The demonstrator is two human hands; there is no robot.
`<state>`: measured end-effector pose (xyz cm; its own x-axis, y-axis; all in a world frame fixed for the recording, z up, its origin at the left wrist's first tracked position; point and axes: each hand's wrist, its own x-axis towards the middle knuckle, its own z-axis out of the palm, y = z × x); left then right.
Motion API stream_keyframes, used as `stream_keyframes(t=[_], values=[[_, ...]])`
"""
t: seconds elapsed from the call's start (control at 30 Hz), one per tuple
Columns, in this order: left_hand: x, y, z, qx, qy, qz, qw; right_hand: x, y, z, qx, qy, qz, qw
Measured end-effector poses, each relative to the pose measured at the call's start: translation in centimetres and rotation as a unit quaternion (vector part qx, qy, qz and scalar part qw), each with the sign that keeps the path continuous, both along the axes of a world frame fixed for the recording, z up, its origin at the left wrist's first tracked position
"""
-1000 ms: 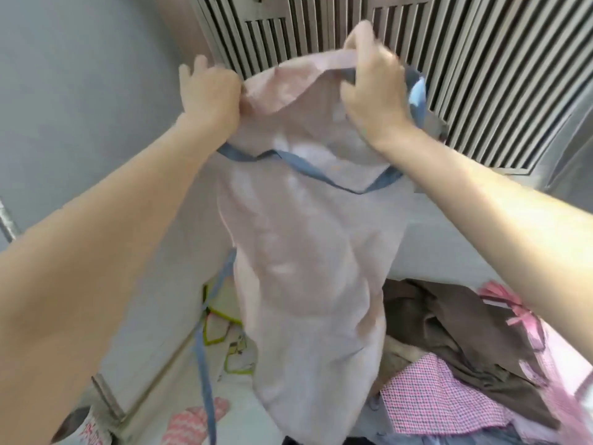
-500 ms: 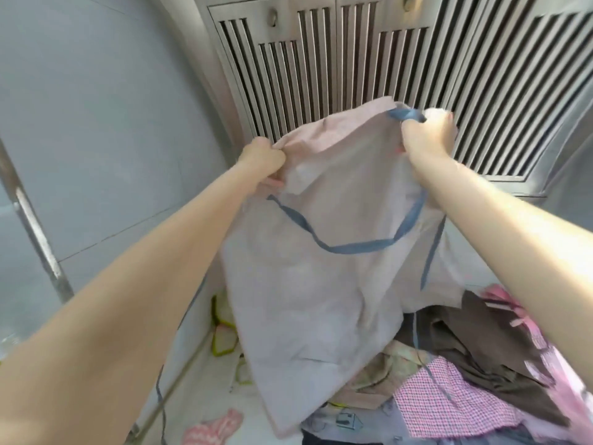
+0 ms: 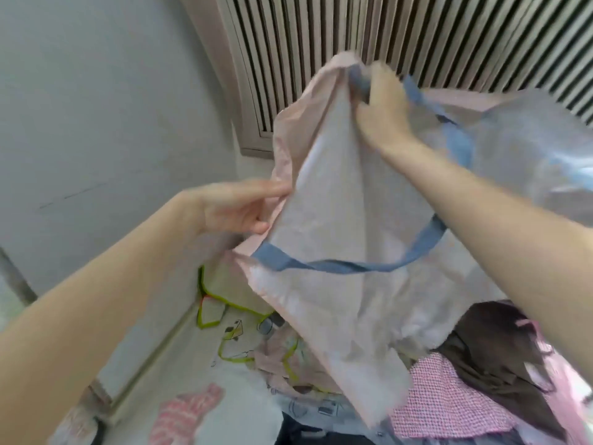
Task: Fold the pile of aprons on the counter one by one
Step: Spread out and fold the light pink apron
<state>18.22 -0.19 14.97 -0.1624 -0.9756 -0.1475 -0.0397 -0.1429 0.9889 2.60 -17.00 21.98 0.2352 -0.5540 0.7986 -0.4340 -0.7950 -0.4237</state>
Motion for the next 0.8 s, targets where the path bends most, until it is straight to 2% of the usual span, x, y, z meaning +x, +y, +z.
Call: stream_keyframes(t=[0.03, 0.1, 0.17, 0.2, 0.27, 0.33, 0.37, 0.4, 0.47, 0.57, 0.7, 0.77, 0.8], values=[[1.1, 0.2, -2.4, 0.041, 0.017, 0.032, 0.998, 1.6, -0.5, -3.7, 0.078, 0.097, 0.039, 0.991], [3.3, 0.3, -7.8, 0.130, 0.039, 0.106, 0.985, 5.0, -1.2, -11.3, 0.203, 0.272, 0.116, 0.933], [6.4, 0.2, -14.0, 0.197, -0.003, 0.214, 0.957, 8.0, -2.3, -18.1, 0.259, 0.372, 0.189, 0.871], [7.9, 0.2, -16.6, 0.216, -0.069, 0.280, 0.933, 8.5, -2.2, -20.2, 0.263, 0.397, 0.231, 0.848], [11.2, 0.0, -22.1, 0.261, -0.297, 0.353, 0.848, 9.9, -2.3, -24.2, 0.254, 0.430, 0.290, 0.816], [12.3, -0.2, -25.7, 0.302, -0.499, 0.321, 0.746, 9.2, -2.7, -25.9, 0.265, 0.435, 0.306, 0.804], [12.0, -0.7, -26.5, 0.291, -0.564, 0.287, 0.718, 8.5, -3.6, -26.4, 0.256, 0.439, 0.294, 0.809], [10.9, -1.6, -26.4, 0.264, -0.598, 0.249, 0.715, 7.1, -4.5, -26.3, 0.254, 0.460, 0.265, 0.809], [7.7, -4.0, -26.0, 0.195, -0.629, 0.180, 0.730, 3.9, -6.6, -26.4, 0.242, 0.504, 0.204, 0.803], [2.1, -8.3, -26.2, 0.147, -0.587, 0.097, 0.790, -0.9, -8.9, -26.7, 0.251, 0.581, 0.046, 0.773], [-4.3, -11.2, -26.2, 0.098, -0.536, -0.037, 0.838, -6.7, -9.5, -28.1, 0.401, 0.638, -0.108, 0.649], [-6.8, -11.8, -26.1, 0.061, -0.550, -0.076, 0.830, -9.7, -9.6, -29.4, 0.444, 0.630, -0.170, 0.614], [-7.6, -12.1, -26.1, 0.028, -0.582, -0.084, 0.809, -10.9, -9.5, -30.0, 0.454, 0.633, -0.182, 0.600]])
